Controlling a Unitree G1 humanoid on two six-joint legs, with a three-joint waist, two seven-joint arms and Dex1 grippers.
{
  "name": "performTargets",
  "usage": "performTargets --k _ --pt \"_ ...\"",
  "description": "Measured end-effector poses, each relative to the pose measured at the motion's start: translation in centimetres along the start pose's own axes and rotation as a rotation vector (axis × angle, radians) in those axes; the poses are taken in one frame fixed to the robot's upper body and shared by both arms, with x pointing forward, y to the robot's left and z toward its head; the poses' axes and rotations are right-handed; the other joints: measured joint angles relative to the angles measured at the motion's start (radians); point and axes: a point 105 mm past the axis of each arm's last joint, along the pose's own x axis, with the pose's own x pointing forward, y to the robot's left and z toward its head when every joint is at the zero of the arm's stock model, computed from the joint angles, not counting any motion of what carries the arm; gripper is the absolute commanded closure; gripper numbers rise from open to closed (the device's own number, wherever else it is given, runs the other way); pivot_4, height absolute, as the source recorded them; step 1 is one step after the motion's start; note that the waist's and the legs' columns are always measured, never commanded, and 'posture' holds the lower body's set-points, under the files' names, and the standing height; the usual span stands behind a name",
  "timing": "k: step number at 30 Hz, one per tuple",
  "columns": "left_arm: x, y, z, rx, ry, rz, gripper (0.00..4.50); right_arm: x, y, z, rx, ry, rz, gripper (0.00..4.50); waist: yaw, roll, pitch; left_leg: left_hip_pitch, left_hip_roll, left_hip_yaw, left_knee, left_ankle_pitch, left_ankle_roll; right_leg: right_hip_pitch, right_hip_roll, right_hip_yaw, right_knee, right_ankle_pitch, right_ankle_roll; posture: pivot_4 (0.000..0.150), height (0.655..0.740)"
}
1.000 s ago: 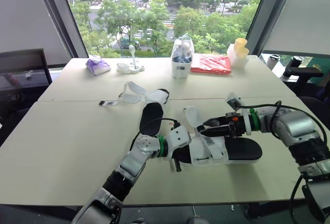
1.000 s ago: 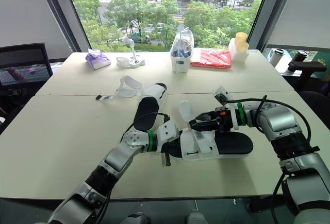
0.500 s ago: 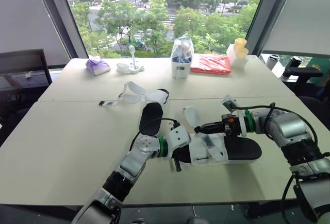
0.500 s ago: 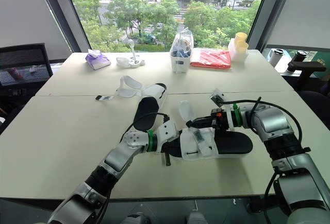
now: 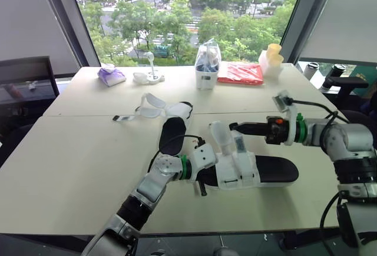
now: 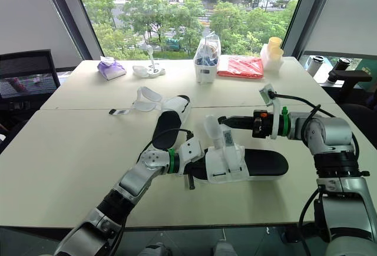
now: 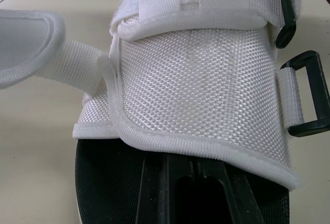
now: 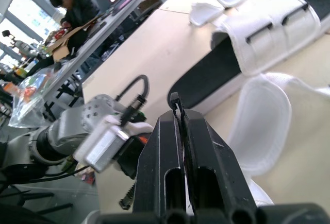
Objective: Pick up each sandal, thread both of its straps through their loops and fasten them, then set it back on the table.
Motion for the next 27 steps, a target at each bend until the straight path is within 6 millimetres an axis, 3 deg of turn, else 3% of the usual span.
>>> performTargets --k 7,13,18,21,23,27 --pt "0.0 0.1 -0.1 -0.006 0.003 0.006 4.5 0.1 -3.6 -1.1 0.057 -0.048 -0.165 4.45 -0.001 0.0 0.0 0.0 0.0 0.0 0.0 0.0 0.0 0.0 0.0 0.0 0.001 0.0 0.0 0.15 0.74" --pt "0.0 0.1 -0.1 -0.011 0.003 0.014 4.5 0.2 -4.9 -1.7 0.103 -0.081 -0.197 4.45 -0.003 0.0 0.0 0.001 0.0 0.0 0.001 0.0 0.0 0.0 0.0 0.0 0.001 0.001 -0.001 0.15 0.74" --pt "-0.1 0.0 -0.1 -0.012 0.003 0.023 4.5 0.3 -5.7 -3.0 0.08 0.0 -0.249 4.45 -0.006 0.0 0.0 0.002 0.0 0.0 0.001 0.0 0.0 0.0 0.0 0.0 0.003 0.001 -0.001 0.15 0.74" --pt "-0.1 0.0 -0.1 -0.012 0.002 0.023 4.5 0.4 -6.2 -4.6 0.021 0.105 -0.282 3.55 -0.006 0.0 0.0 0.002 0.0 0.0 0.001 0.0 0.0 0.0 0.001 0.0 0.004 0.0 -0.001 0.15 0.74" --pt "-0.1 -0.1 -0.1 -0.011 0.002 0.022 4.5 0.2 -6.7 -5.7 0.001 0.154 -0.31 2.58 -0.006 0.001 0.0 0.002 0.0 0.0 0.0 0.0 0.0 0.0 0.001 0.0 0.004 0.0 0.0 0.15 0.74" --pt "-0.1 -0.1 -0.1 -0.011 0.003 0.02 4.5 -0.7 -7.0 -5.4 -0.041 0.164 -0.347 0.44 -0.005 0.001 -0.001 0.002 0.0 0.0 0.0 0.0 0.0 0.0 0.001 0.0 0.004 0.0 0.0 0.15 0.74"
